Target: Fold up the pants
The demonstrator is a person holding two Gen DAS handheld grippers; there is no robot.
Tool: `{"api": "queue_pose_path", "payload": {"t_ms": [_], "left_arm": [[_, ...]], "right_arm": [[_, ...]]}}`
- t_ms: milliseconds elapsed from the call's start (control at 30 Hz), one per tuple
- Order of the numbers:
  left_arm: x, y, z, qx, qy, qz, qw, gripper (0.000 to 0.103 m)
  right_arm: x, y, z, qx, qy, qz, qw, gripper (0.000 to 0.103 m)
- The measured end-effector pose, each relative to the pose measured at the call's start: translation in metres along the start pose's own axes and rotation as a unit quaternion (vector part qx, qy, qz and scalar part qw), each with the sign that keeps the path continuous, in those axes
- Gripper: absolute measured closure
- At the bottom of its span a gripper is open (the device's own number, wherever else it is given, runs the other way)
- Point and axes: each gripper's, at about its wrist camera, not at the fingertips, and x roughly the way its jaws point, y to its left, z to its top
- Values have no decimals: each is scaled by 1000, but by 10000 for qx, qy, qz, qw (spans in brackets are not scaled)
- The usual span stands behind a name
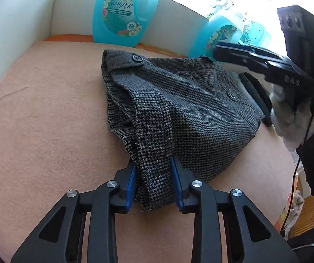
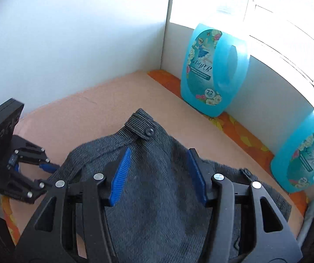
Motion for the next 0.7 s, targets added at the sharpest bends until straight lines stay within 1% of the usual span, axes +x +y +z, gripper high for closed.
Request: {"api": "queue_pose_path", "payload": {"t_ms": [100, 167, 267, 333, 400, 433, 467, 500, 533, 567, 633, 700], "left_arm": [[-3, -2, 1, -49, -66, 14, 10000, 81], [-4, -7, 3, -5, -101, 91, 9999, 81], [-4, -10, 7, 35, -74, 204, 9998, 81], [-4, -9, 10, 3, -53, 245, 9997, 81], [-2, -10, 15, 87, 18, 312, 9995, 81], [-4, -11, 14, 90, 37, 383, 9992, 79], [-6, -12, 14, 96, 37, 461, 9989, 74], [-10, -14, 11, 175, 16, 550, 9983, 73], [-15, -17, 10, 283, -33, 671, 9973, 70], [-20, -21, 8, 421, -115, 834, 9956, 65], [-31, -30, 4, 682, -229, 1080, 9915, 62], [-38, -39, 3, 904, -323, 1229, 9878, 60]], "right_arm": [[-27, 8, -48, -70, 204, -169, 9996, 49], [-36, 19, -70, -230, 312, -167, 9991, 49], [-37, 50, -91, -701, 417, -208, 9965, 49], [-31, 73, -101, -1111, 543, -306, 9919, 49], [-18, 85, -104, -1402, 636, -495, 9868, 49], [-10, 86, -103, -1465, 710, -585, 9849, 49], [-2, 84, -100, -1465, 765, -642, 9842, 50], [4, 80, -97, -1419, 796, -635, 9846, 54], [9, 73, -93, -1324, 819, -577, 9861, 54], [13, 65, -88, -1181, 819, -496, 9884, 54], [15, 48, -79, -825, 770, -270, 9932, 55], [17, 32, -71, -476, 741, -107, 9961, 60]]}}
